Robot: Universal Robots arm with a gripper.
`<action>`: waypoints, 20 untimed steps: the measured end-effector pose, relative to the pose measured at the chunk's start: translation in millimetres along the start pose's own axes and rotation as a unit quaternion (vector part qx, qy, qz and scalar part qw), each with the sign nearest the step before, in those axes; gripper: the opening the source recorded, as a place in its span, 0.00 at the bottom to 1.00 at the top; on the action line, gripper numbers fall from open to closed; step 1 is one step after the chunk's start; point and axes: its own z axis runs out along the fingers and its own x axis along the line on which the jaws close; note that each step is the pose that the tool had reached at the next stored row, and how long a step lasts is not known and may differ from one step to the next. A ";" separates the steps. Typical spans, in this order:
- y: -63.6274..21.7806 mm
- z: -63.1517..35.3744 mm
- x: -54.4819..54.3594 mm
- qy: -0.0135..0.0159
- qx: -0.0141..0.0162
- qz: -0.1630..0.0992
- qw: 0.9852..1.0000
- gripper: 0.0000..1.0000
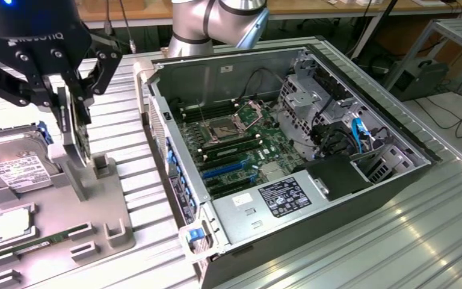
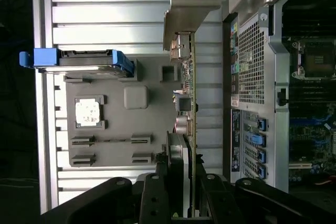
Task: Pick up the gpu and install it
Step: 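Pick up the gpu and move the gpu toward the slot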
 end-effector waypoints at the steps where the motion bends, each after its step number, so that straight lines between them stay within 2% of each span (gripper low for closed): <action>1: 0.1 -3.7 -0.1 0.000 0.000 0.000 1.000 0.28; 7: 0.7 -21.7 -0.5 0.000 0.000 0.000 1.000 0.28; 10: 0.9 -26.1 -0.6 0.000 -0.001 -0.002 1.000 0.28; 16: 0.9 -27.0 -0.9 0.000 -0.001 -0.002 1.000 0.28; 20: 1.1 -26.8 -7.4 0.000 -0.001 -0.002 1.000 0.28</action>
